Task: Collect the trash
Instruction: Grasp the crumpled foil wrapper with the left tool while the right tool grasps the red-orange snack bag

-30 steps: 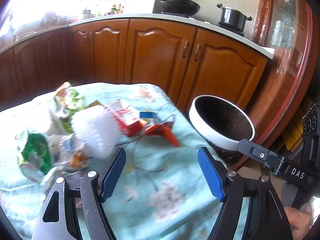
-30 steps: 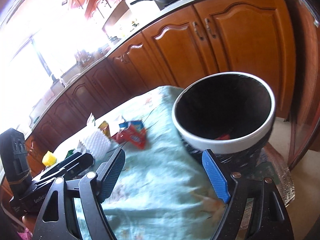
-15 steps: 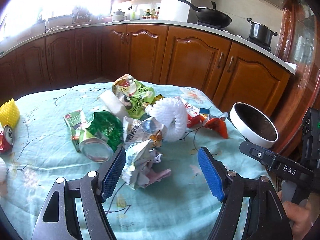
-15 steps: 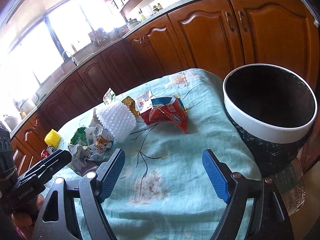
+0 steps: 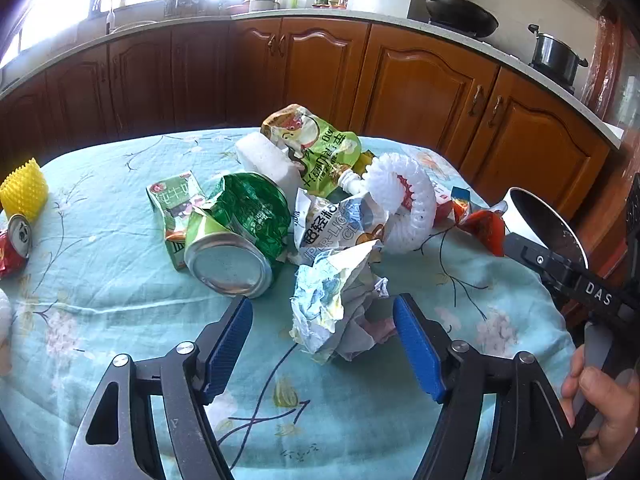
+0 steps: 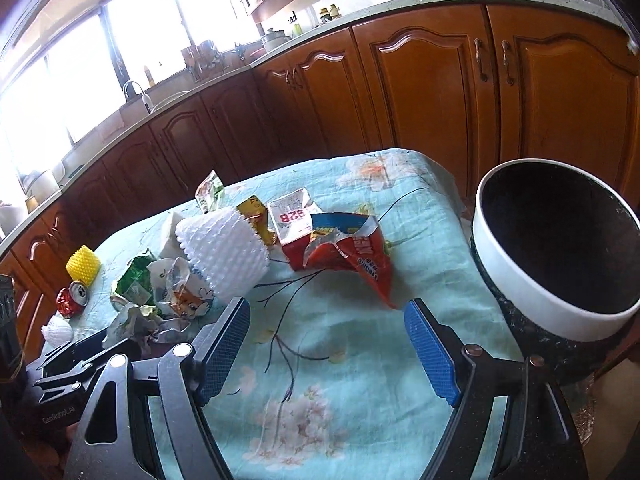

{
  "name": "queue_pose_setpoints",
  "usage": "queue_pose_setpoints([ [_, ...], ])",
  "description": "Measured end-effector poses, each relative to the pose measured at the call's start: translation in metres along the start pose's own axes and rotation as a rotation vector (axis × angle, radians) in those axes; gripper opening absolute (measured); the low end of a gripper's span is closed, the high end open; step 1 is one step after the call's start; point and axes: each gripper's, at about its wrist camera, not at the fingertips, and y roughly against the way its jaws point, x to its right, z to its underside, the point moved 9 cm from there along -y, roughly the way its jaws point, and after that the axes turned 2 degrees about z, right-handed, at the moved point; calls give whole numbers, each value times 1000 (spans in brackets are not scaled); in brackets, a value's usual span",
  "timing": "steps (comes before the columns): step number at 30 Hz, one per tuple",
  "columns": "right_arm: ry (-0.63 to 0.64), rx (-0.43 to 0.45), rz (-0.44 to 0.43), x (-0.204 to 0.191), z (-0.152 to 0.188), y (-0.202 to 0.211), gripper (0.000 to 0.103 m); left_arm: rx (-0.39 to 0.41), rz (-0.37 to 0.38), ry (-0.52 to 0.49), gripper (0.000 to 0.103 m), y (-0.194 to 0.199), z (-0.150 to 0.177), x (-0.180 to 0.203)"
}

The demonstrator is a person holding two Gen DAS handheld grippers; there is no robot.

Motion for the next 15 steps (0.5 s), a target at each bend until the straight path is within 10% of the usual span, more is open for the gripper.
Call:
queue_pose_setpoints([
  [4, 18, -19, 39, 10, -9, -18, 74, -40, 55, -17, 29, -16, -1, 13],
  [7, 32, -47, 55, 15, -11, -31, 48, -35, 84, -37, 25, -21, -6, 24],
  [9, 35, -63, 63, 18, -10, -37, 13, -29, 107, -48, 24, -24, -11, 32],
  [15, 14, -43, 27, 19, -5, -20, 2, -20, 142, -78, 22, -37, -19, 49],
])
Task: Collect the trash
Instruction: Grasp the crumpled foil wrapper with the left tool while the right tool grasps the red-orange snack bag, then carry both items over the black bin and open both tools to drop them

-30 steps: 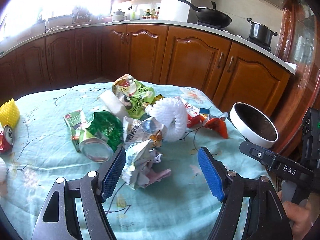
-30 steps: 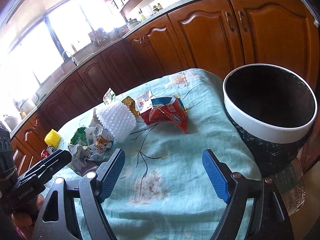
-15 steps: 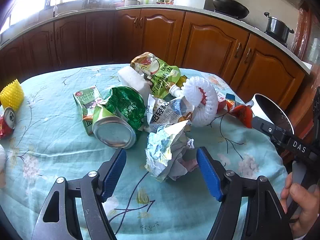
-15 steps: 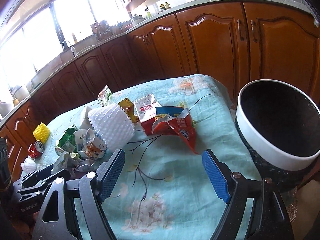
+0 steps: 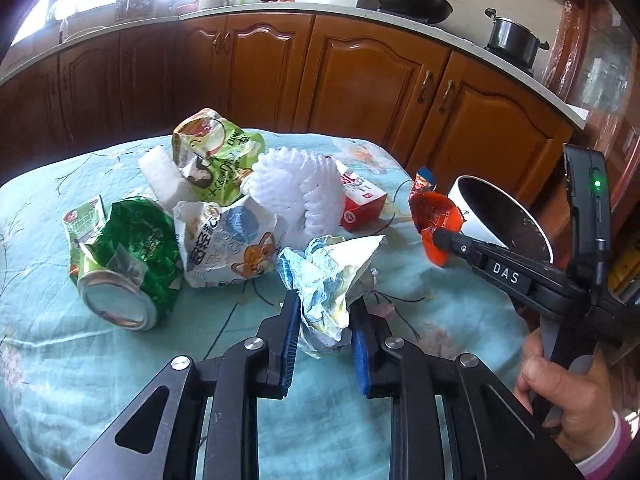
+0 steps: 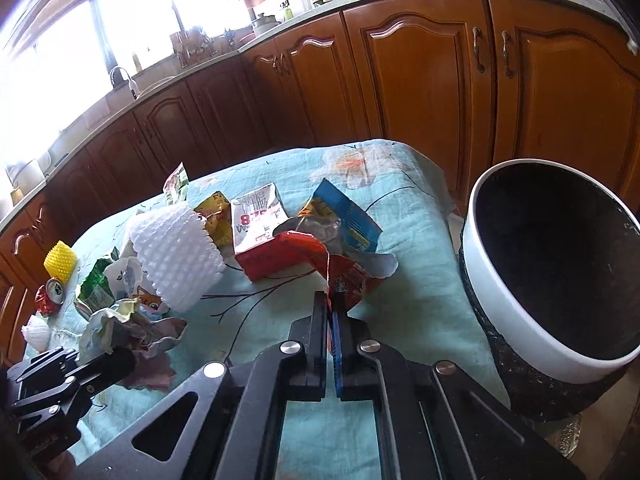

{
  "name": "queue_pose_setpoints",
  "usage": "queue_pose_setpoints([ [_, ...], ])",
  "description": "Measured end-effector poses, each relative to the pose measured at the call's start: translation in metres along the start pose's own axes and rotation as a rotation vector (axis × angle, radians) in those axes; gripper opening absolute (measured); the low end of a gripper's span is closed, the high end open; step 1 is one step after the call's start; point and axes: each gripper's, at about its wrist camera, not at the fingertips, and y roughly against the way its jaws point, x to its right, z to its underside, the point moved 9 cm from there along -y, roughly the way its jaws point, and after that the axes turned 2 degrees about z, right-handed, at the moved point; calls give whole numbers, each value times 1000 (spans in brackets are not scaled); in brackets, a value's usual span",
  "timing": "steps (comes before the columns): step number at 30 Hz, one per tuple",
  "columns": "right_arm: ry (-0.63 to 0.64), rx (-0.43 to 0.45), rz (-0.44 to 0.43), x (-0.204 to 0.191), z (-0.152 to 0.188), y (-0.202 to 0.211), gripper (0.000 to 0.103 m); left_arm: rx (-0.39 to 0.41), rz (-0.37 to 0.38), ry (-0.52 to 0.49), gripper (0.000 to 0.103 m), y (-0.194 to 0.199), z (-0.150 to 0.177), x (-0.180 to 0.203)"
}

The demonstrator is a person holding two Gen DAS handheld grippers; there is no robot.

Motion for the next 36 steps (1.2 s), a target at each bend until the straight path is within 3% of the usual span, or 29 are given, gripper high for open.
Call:
queue_pose_setpoints([
  [16, -84, 46, -38, 35, 3, 52, 1, -5, 55, -49, 22, -27, -27, 41],
  [36, -213, 103, 100, 145, -17, 89, 1, -17, 160, -191, 22, -79, -65, 137],
])
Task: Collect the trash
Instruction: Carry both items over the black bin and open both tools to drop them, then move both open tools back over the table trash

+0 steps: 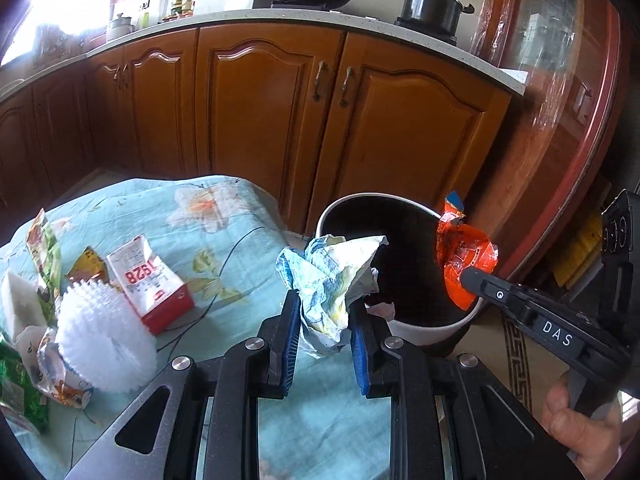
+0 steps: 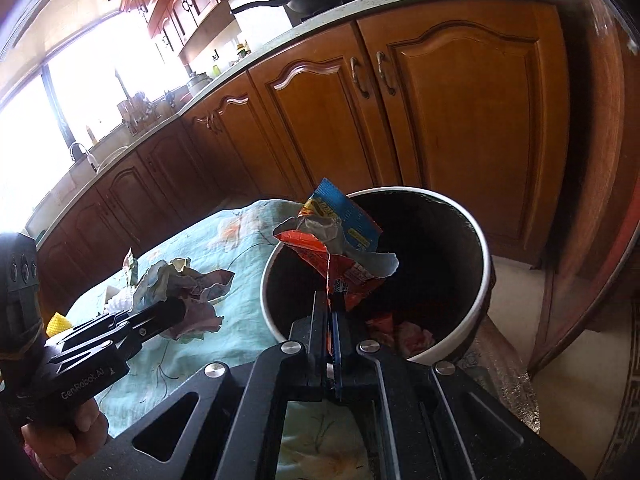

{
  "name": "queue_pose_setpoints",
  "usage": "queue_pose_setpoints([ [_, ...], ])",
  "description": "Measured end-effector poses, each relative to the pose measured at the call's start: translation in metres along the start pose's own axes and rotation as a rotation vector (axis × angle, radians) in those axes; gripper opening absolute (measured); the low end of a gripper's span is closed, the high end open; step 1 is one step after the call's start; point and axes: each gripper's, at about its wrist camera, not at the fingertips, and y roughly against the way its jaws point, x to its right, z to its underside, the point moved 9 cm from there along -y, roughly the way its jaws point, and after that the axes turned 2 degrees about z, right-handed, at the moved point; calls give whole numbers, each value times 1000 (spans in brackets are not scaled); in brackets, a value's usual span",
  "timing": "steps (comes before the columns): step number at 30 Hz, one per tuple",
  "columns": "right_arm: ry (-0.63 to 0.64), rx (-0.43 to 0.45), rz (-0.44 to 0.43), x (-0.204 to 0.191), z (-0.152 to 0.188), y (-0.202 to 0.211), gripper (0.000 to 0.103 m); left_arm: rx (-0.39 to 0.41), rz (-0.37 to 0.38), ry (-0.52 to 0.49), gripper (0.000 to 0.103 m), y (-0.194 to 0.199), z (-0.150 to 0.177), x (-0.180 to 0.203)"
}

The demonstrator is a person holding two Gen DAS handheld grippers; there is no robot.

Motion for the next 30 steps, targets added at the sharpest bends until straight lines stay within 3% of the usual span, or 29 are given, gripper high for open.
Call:
queue_pose_setpoints([
  [19, 8, -86, 41, 39, -15, -30, 2, -86, 27, -32, 24, -86, -39, 27],
  [21, 7, -93, 44, 38, -15, -32, 7, -93, 20, -33, 26, -91, -40, 28],
  [24, -5, -105, 40, 40, -15, -34, 13, -99, 33, -34, 38, -96, -42, 32],
  [25, -10, -103, 43, 41, -15, -34, 18, -99, 33, -32, 47, -96, -41, 33],
  [26, -16, -99, 39, 43, -15, -33, 31, -95, 34, -30, 51, -94, -39, 32],
  [27, -21, -94, 36, 43, -15, -31, 37, -89, 39, -28, 53, -94, -40, 32],
  [30, -36, -75, 31, 44, -14, -24, 37, -81, 43, -22, 55, -88, -37, 30],
])
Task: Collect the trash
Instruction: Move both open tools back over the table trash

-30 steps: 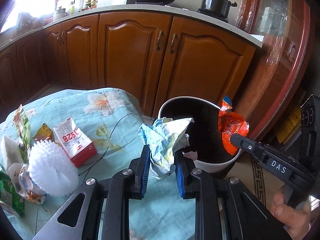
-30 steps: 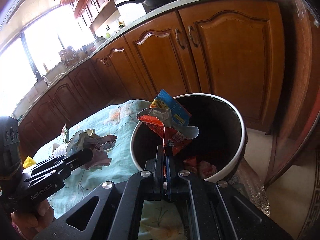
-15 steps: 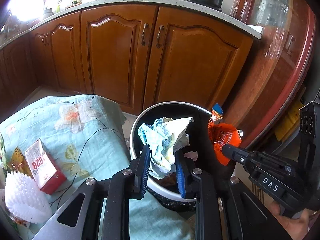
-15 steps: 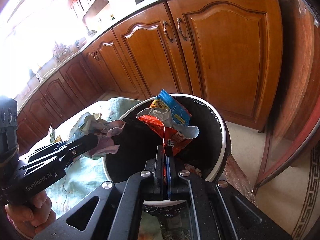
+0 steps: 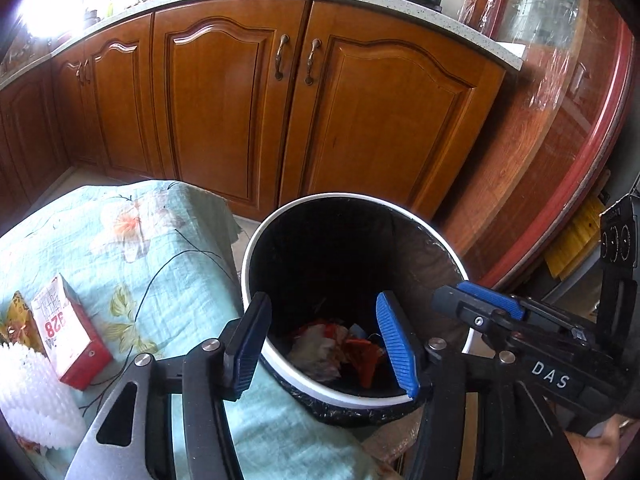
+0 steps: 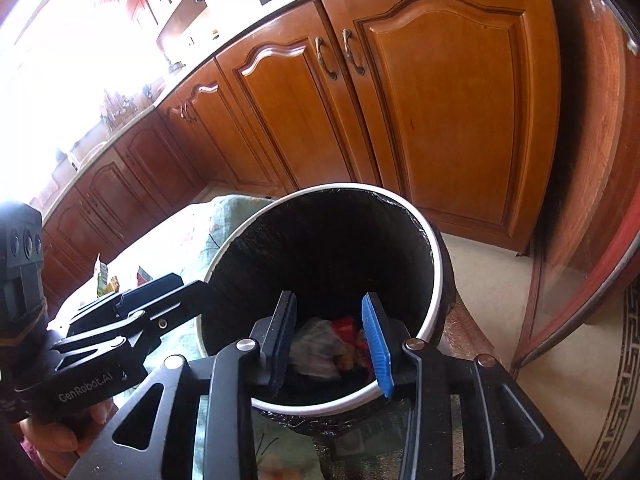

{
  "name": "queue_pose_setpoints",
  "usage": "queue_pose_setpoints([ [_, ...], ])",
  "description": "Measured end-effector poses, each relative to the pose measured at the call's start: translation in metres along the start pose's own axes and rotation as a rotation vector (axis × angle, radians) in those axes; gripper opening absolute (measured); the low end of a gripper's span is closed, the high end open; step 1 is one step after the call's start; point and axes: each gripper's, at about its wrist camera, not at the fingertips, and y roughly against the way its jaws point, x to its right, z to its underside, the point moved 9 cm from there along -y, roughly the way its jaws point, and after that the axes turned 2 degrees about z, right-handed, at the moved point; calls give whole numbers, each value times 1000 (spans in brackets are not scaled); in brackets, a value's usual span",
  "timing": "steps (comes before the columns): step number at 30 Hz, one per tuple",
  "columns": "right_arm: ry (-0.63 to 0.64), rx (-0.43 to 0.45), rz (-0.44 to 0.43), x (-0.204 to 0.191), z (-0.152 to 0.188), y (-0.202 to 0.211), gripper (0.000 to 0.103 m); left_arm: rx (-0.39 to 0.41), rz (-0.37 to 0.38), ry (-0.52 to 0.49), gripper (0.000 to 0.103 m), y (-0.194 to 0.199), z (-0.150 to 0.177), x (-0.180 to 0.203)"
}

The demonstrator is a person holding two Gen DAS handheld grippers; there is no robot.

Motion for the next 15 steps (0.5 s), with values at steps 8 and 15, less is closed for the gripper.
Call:
queue_pose_setpoints([
  [8, -40, 42, -55, -11, 9, 16, 72, 32, -23, 47, 64, 37, 27, -18],
  [15, -46, 85, -100, -41, 29, 26, 81, 71, -88, 105, 70, 78, 61, -47],
])
